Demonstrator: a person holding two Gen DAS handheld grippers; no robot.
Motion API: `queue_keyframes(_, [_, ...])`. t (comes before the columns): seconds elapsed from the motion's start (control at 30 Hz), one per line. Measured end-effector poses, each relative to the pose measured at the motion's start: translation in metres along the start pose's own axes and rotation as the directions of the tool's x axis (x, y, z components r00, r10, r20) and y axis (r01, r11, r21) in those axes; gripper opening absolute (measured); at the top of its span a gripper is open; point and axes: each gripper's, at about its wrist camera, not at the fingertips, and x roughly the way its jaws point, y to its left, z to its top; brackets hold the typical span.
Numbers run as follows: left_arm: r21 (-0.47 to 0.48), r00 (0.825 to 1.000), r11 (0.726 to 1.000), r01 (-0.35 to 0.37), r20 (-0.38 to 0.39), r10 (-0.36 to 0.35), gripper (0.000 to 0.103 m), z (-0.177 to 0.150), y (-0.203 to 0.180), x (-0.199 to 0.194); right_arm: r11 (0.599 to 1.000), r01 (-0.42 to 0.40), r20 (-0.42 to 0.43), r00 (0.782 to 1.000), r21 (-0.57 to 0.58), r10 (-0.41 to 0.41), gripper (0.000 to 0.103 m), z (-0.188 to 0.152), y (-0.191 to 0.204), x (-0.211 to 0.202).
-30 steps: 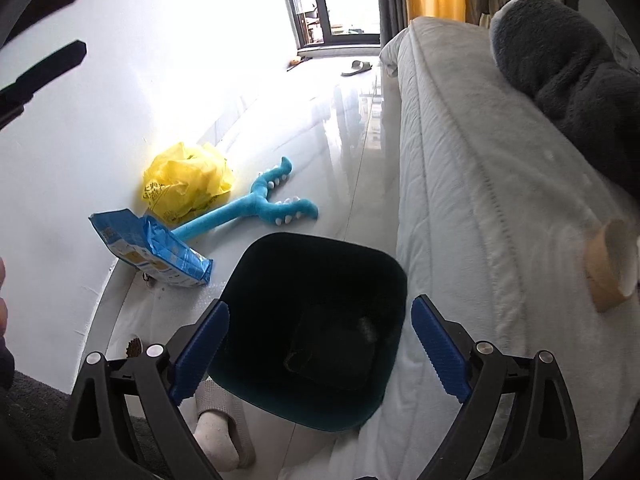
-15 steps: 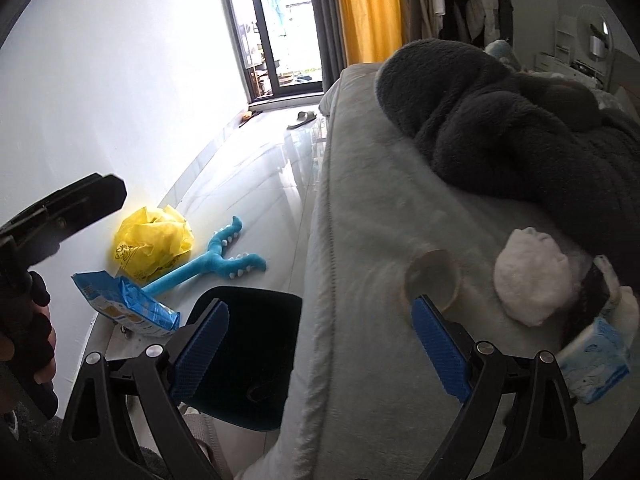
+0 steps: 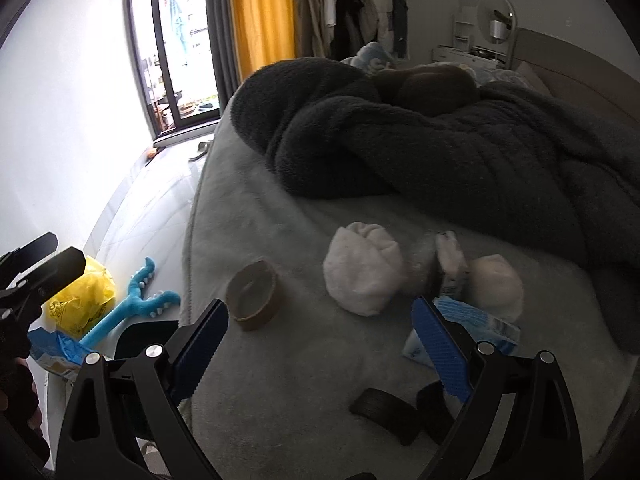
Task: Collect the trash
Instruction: 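Move both tools back over the items on the bed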
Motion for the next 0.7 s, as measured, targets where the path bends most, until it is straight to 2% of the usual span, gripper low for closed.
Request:
queue_keyframes(0.17, [0.043, 1.000, 0.999, 0.021, -0.018, -0.020, 0.098, -0.001, -0.018, 0.012, 0.994, 0.106, 0.078, 0.991, 0.027, -0.108, 0.098, 0.002, -0.020, -0.018])
queue_keyframes(0.37, [0.037, 0.997, 0.997, 0.065, -0.055, -0.063, 0.098, -0.001, -0.031, 0.027, 0.986, 0.150, 0.056, 0.986, 0.076, -0.154, 0.098, -0.002, -0.037, -0.013])
queue_keyframes(0.53, [0.044, 0.995, 0.997, 0.071, -0.068, -0.068, 0.098, 0.001, -0.042, 0.038, 0.982, 0.158, 0.038, 0.986, 0.106, -0.163, 0.098, -0.002, -0.052, -0.008])
queue_keyframes(0.7, [0.057, 0.992, 0.995, 0.084, -0.099, -0.078, 0.098, 0.000, -0.052, 0.051, 0.978, 0.139, -0.024, 0.990, 0.157, -0.137, 0.098, -0.007, -0.072, 0.006])
